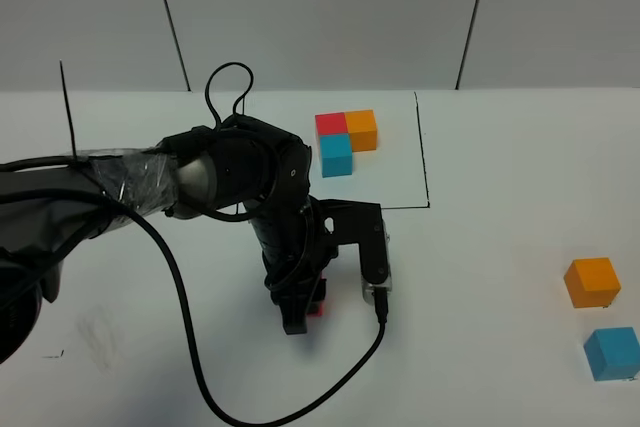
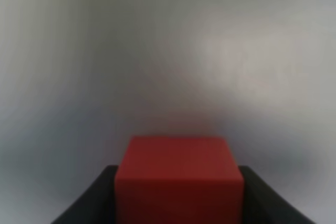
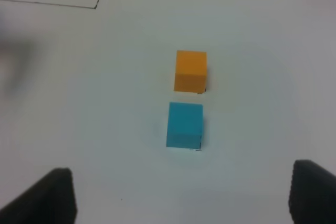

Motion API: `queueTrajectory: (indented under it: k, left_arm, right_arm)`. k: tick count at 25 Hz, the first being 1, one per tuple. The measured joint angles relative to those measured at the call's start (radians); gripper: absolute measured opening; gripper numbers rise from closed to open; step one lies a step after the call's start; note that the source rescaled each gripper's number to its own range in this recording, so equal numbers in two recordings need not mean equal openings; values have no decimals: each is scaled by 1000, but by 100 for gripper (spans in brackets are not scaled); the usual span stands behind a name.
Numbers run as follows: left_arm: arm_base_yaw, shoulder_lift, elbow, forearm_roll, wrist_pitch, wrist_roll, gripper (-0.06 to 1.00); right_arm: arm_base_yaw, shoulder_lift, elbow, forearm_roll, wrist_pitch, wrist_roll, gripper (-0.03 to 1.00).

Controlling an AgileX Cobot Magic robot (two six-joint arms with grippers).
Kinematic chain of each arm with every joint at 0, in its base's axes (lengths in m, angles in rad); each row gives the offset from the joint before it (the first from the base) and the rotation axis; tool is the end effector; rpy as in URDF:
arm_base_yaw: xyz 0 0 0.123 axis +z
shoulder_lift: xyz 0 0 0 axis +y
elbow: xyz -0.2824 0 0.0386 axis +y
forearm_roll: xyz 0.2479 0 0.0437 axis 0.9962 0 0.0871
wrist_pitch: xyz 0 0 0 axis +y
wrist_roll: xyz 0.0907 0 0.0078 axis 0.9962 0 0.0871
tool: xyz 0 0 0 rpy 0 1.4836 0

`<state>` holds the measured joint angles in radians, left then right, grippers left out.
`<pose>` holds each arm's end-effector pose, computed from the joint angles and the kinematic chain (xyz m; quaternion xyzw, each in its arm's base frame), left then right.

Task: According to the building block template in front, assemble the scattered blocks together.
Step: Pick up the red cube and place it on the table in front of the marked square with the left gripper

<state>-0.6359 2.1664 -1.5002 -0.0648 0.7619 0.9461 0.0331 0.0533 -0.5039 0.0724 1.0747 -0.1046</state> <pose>0.3459 -0.2604 0.1277 0.6914 0.7129 -0.0069 0.1171 0.0020 0.0059 0.2774 -0.0605 0.8667 0.0185 0.4949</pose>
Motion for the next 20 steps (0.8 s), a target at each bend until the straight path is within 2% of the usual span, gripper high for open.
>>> queueTrajectory:
  k: [7,20]
  left_arm:
    - [0,4,0,0,-65,1,0]
    - [0,5,0,0,-70,1,0]
  right_arm:
    - [0,0,0,0,0,0,73]
    - [0,0,0,0,0,0,73]
